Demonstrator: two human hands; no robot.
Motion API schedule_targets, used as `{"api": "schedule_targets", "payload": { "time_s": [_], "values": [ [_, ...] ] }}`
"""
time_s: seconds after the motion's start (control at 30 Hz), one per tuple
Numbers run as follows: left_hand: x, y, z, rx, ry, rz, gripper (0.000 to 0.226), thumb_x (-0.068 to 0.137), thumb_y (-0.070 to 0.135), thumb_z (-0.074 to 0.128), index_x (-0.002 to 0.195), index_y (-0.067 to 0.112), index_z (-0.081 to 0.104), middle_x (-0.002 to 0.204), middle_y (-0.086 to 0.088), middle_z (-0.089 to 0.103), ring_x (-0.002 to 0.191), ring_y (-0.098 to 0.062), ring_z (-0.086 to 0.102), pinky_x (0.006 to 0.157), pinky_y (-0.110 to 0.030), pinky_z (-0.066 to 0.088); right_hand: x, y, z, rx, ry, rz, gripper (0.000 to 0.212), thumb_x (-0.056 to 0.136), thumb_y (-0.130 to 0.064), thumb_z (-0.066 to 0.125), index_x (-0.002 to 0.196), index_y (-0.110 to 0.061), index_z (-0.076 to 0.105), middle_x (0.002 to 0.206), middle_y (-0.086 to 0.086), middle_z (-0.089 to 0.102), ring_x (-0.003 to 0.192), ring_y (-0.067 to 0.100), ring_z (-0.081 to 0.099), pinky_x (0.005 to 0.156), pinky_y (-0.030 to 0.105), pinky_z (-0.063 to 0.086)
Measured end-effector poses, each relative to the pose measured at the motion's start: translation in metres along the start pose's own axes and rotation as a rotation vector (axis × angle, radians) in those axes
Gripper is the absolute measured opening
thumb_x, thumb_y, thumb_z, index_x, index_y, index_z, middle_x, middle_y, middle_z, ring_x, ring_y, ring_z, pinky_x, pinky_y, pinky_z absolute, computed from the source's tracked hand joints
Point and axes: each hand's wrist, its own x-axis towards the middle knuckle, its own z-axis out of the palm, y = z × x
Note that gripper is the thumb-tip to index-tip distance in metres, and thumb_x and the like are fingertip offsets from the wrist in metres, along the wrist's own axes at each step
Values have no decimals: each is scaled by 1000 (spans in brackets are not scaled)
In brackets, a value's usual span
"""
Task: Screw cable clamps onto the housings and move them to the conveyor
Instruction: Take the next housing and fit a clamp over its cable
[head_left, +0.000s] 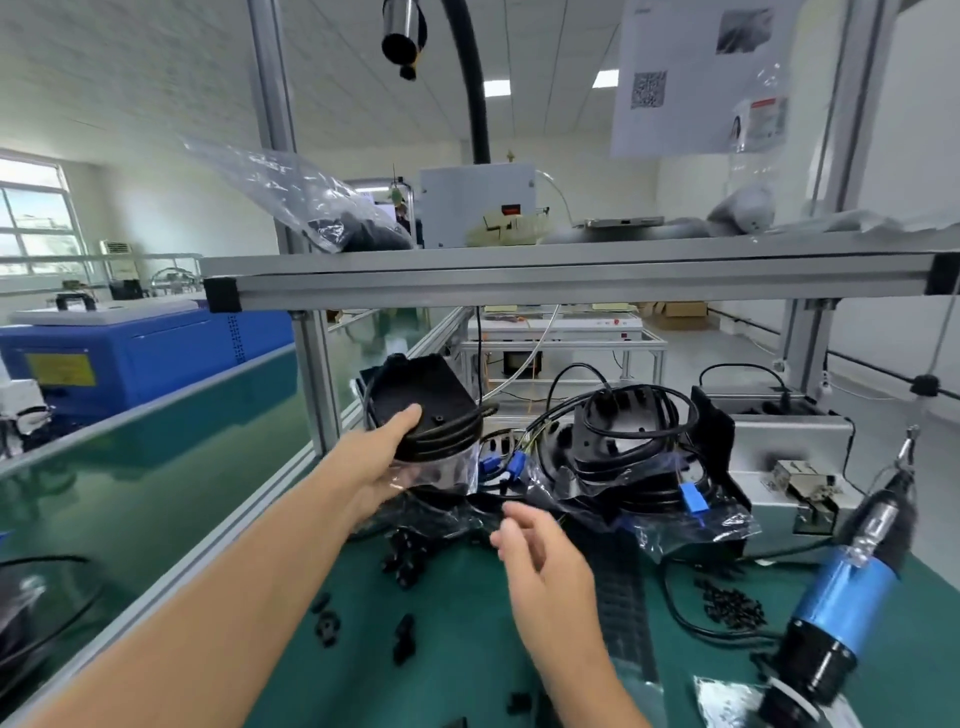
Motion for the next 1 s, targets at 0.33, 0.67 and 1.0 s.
{"api": "schedule_targets", "payload": {
  "time_s": [0.33,0.67,1.0],
  "values": [
    [-120,-66,-49,225,-99,120,23,82,35,72,85,12,72,72,-5,73,48,-10,59,42,-19,44,11,-36,12,441,-299,457,46,85,-60,58,103,-19,68,90,2,76,83,19,74,67,31,59],
    [-164,-61,-88,265,-259,308,53,82,76,43,91,31,70,87,-4,74,73,-32,65,60,-42,51,-18,-104,-14,-10,-472,-181,33,94,-36,58,126,-35,53,111,-25,65,101,-8,61,79,7,47],
    [-108,-43,-93,789,-250,933,81,91,34,62,145,50,5,156,21,19,142,5,22,114,-22,28,-103,-57,-52,-133,-598,-56,67,93,-37,59,142,-54,17,134,-52,30,124,-26,30,95,-1,31]
  ]
}}
